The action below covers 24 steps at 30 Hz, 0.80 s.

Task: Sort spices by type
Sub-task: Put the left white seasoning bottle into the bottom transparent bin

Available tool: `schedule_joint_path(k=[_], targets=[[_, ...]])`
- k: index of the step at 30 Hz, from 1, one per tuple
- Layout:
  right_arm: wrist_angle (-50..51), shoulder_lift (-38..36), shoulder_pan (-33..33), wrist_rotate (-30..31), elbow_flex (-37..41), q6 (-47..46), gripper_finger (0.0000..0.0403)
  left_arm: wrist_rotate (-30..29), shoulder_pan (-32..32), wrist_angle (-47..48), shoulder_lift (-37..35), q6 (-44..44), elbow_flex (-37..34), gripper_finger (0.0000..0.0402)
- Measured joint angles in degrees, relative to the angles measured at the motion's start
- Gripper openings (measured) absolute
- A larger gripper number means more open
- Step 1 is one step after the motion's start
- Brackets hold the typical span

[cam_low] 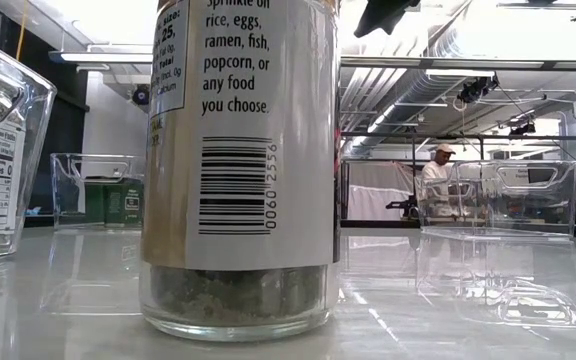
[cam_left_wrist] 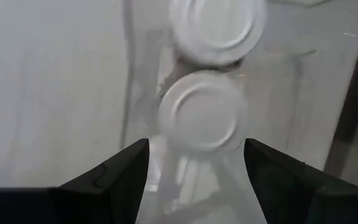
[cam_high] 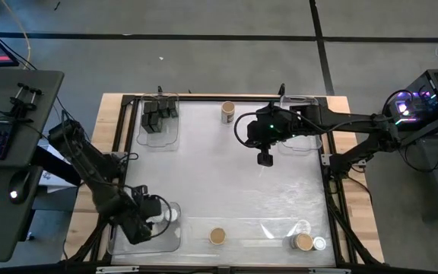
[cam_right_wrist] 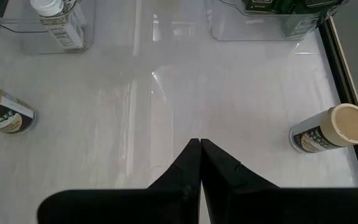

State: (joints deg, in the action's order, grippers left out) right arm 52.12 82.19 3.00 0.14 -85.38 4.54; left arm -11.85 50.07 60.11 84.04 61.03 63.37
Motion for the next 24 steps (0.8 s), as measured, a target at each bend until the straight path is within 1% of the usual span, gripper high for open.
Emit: schedule_joint_path(k=[4, 7, 8, 10, 12, 13, 14, 16, 21, 24], targets=[[0.0, 0.0, 0.0, 0.0, 0.0, 0.0, 0.0000, -2.1, 0.4, 3.6, -1.0, 1.7, 0.0, 0.0239], [0.0, 0.0, 0.0, 0.0, 0.0, 0.0, 0.0000, -2.2, 0.3, 3.3, -1.0, 2.4, 0.0, 0.0206], [0.0, 0.0, 0.0, 0.0, 0.0, 0.0, 0.0000, -1.9, 0.3, 3.0, -1.0, 3.1, 0.0, 0.0189], [0.0, 0.0, 0.0, 0.0, 0.0, -0.3, 0.0000, 0.7, 0.6, 2.6, -0.8, 4.3, 0.0, 0.0141], [0.0, 0.0, 0.0, 0.0, 0.0, -0.6, 0.0000, 3.0, 1.5, 2.7, -0.4, 5.1, -0.1, 0.0075], [0.0, 0.0, 0.0, 0.0, 0.0, -0.6, 0.0000, 3.3, 2.1, 2.5, -0.4, 6.0, -0.4, 0.0040], [0.0, 0.0, 0.0, 0.0, 0.0, -0.6, 0.0000, 3.0, 2.5, 2.5, -0.4, 7.6, -0.8, 0.0021], [0.0, 0.0, 0.0, 0.0, 0.0, -0.6, 0.0000, 1.3, 2.9, 2.6, -0.4, 10.5, -1.6, 0.0015], [0.0, 0.0, 0.0, 0.0, 0.0, -0.6, 0.0000, -3.7, 2.3, 3.0, -0.4, 10.9, -3.2, 0.0003], [0.0, 0.0, 0.0, 0.0, 0.0, -1.1, 0.0000, -4.0, 1.1, 2.7, -0.4, 9.7, -3.9, 0.0001]])
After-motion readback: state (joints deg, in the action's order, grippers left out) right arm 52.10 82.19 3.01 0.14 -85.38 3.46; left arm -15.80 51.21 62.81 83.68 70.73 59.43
